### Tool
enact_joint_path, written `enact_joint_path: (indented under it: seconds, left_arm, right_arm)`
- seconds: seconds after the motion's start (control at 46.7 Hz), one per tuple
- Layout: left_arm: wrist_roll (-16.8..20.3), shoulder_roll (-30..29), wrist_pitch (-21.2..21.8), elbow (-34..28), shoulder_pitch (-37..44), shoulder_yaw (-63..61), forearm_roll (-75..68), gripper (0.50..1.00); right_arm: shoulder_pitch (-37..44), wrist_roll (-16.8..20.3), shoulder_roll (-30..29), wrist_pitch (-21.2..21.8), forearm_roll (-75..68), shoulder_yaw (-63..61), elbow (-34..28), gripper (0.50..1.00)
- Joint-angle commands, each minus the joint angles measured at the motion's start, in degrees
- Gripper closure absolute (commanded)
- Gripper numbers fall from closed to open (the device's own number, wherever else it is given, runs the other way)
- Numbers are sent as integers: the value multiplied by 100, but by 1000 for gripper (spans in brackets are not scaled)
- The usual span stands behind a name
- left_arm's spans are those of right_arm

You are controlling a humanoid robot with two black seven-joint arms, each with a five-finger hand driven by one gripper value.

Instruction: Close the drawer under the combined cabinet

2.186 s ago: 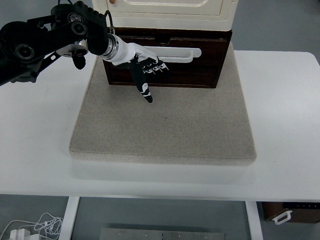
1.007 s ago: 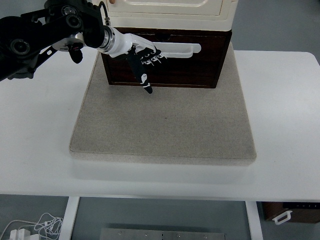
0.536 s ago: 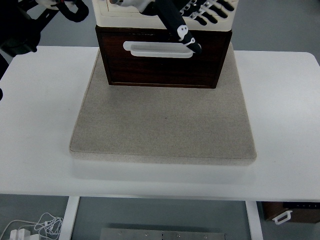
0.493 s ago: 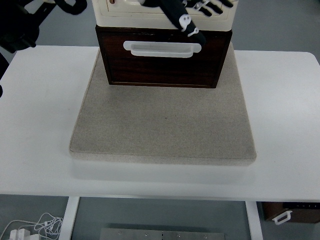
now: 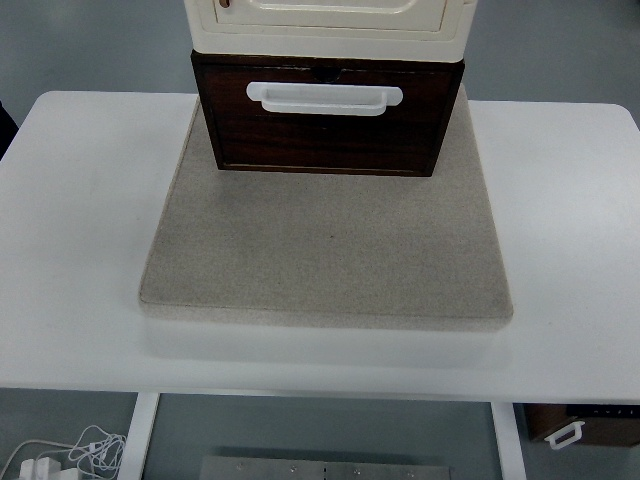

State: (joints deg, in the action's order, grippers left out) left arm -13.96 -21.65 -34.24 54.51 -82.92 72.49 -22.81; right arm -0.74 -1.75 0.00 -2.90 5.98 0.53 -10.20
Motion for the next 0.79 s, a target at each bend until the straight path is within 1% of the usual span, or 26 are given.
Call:
enact_joint_path:
  seconds: [0.0,0.15,0.193,0.279,0.364,0.6,0.707,0.771]
  left_arm:
    - [147,-85,312,-317,-5,134,14,500]
    - [464,-208,489,-941,22,239,303,500]
    - [560,-208,672,-1178,22,239,470,500]
    - [684,-208,1173,-1609,-22,239,839,500]
    - [710,-235,1429,-1934,-40,239,1156,500]
    - [789,-340,1649,-2699,30,239,1586,500]
    - [789,-340,1711,-3279,74,213,2017,500]
    - [798,-340,1711,-3525,109,152,2202,500]
  right_arm:
    - [-5,0,0,0,0,0,0,548]
    - [3,0,0,0,0,0,0,548]
    - [3,0,0,0,0,0,0,548]
    - [3,0,0,0,0,-9,0,548]
    - [3,0,0,35,0,0,0,548]
    - [-6,0,0,35,0,9,0,548]
    - [-6,0,0,26,0,9,0,548]
    - [-6,0,0,35,0,9,0,548]
